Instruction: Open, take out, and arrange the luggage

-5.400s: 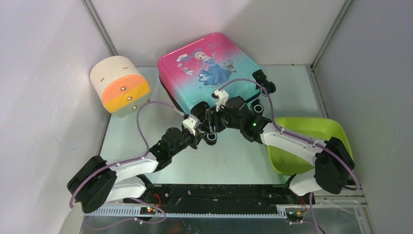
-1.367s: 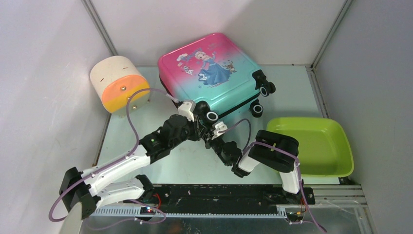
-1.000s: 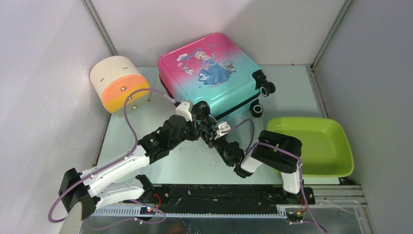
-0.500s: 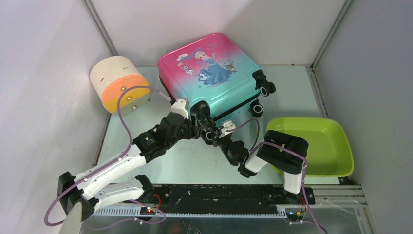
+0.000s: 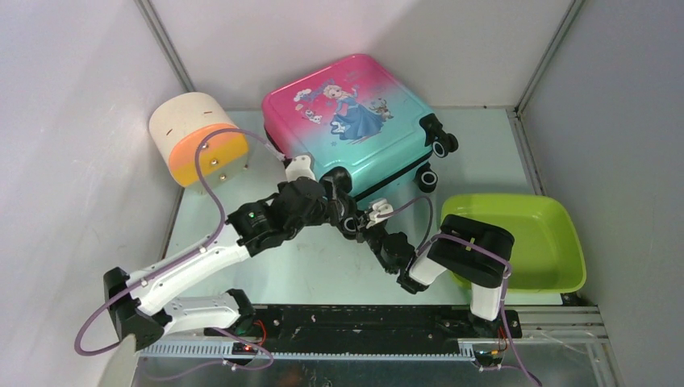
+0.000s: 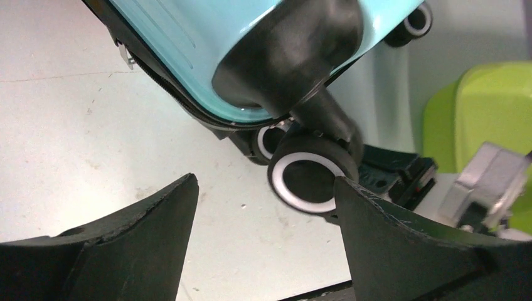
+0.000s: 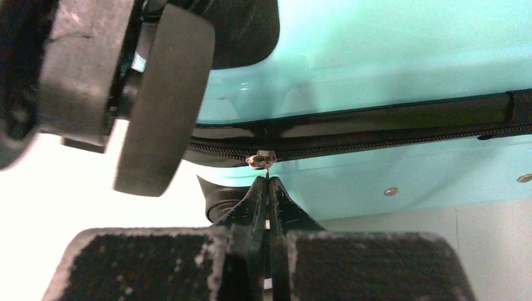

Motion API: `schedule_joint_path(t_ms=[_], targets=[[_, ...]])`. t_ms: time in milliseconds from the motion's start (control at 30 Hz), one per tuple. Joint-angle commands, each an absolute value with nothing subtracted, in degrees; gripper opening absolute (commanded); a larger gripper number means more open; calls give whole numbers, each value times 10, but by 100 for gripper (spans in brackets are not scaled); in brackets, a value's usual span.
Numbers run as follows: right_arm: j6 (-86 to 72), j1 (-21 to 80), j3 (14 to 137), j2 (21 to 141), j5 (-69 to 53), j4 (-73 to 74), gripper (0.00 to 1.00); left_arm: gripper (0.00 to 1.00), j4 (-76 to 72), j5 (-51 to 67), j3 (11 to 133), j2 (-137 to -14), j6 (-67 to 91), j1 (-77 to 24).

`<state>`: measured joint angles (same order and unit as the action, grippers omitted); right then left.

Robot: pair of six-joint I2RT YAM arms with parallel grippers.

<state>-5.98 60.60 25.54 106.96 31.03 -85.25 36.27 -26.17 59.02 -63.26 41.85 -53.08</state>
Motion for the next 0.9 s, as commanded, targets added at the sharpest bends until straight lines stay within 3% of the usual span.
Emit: schedule_joint_path(t_ms=[0,367,633,867], targets=[[-57,596,249,1053,313,-872,0,86,367,-304,644,-634,524,-540],[-69,599,247,1056,307,-873,0,88,463,-355,750,-731,627,-568],[-71,600,243,1057,310,-873,0,91,672,-384,913,-871,733,-568],[-69,602,240,1055,313,-873,0,90,732,-384,916,-903,813,-559]])
